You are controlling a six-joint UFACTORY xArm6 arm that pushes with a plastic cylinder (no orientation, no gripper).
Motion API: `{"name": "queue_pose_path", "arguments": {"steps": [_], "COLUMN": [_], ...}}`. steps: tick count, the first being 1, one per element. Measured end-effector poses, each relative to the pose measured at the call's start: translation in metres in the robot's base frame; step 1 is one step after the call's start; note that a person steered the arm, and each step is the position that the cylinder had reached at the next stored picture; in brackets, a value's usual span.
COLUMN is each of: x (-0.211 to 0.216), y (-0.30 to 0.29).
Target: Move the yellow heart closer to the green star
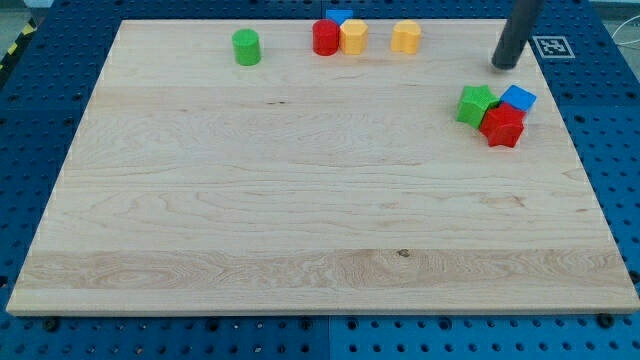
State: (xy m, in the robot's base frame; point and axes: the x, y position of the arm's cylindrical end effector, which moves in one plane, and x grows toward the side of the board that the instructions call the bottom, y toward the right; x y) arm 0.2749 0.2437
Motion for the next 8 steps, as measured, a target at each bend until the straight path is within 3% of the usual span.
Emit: {"name": "queue_pose_path", "arguments": {"steps": [2,3,5,7,8], "x": [-0.079,-0.083,-0.046,-0.065,-0.042], "y": [-0.068,-0.089,-0.107,-0.148,-0.139]}}
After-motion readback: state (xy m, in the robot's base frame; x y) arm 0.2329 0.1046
